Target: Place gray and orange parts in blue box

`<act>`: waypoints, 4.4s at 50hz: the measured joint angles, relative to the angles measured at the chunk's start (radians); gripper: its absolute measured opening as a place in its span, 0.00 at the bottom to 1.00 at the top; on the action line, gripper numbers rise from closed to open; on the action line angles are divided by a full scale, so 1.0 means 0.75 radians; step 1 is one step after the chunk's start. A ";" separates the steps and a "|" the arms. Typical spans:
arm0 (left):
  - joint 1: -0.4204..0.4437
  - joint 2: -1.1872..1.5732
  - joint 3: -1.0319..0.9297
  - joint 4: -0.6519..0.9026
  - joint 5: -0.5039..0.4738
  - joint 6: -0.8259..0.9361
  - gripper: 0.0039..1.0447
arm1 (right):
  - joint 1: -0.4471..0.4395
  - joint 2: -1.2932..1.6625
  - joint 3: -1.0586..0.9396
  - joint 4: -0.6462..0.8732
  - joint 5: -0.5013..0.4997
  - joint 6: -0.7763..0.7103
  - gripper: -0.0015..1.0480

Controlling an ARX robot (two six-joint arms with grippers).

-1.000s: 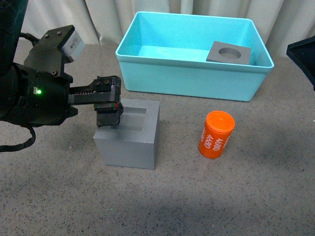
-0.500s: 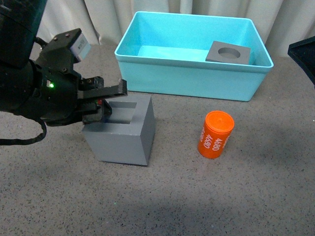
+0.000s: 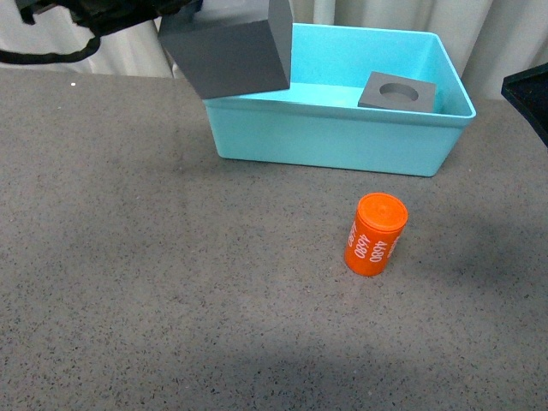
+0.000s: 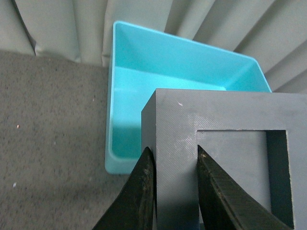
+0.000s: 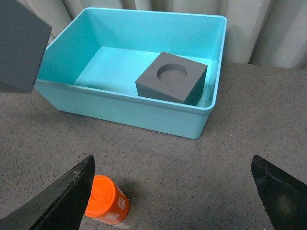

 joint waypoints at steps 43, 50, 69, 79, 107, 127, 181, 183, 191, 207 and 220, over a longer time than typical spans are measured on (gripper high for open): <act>0.033 0.606 0.588 -0.095 0.006 0.048 0.18 | 0.000 0.000 0.000 0.000 0.000 -0.001 0.91; 0.033 0.639 0.627 -0.146 -0.017 0.074 0.17 | 0.000 0.000 0.000 0.000 0.000 -0.001 0.91; 0.025 0.593 0.595 -0.105 -0.066 0.089 0.56 | 0.000 0.000 0.000 0.000 0.000 -0.001 0.91; 0.014 0.364 0.386 0.035 -0.143 0.048 0.89 | 0.000 0.000 0.000 0.000 0.000 -0.001 0.91; -0.187 -0.873 -1.052 0.251 -0.687 -0.018 0.94 | 0.000 0.000 0.000 0.000 0.000 -0.001 0.91; 0.044 -1.683 -1.335 0.081 -0.453 0.237 0.69 | 0.000 0.000 0.000 0.000 0.001 -0.001 0.91; 0.371 -2.354 -1.302 -0.568 -0.052 0.445 0.20 | 0.001 -0.002 0.000 0.000 0.000 -0.001 0.91; 0.371 -2.354 -1.302 -0.568 -0.052 0.445 0.29 | 0.001 -0.002 0.000 0.000 0.000 -0.001 0.91; 0.371 -2.354 -1.302 -0.568 -0.052 0.445 0.53 | 0.000 -0.002 0.000 0.000 0.000 -0.001 0.91; 0.371 -2.354 -1.302 -0.568 -0.052 0.449 0.93 | 0.014 0.010 -0.011 0.064 0.064 -0.063 0.91; 0.371 -2.354 -1.302 -0.568 -0.053 0.449 0.94 | 0.094 0.231 0.149 -0.146 -0.111 -0.417 0.91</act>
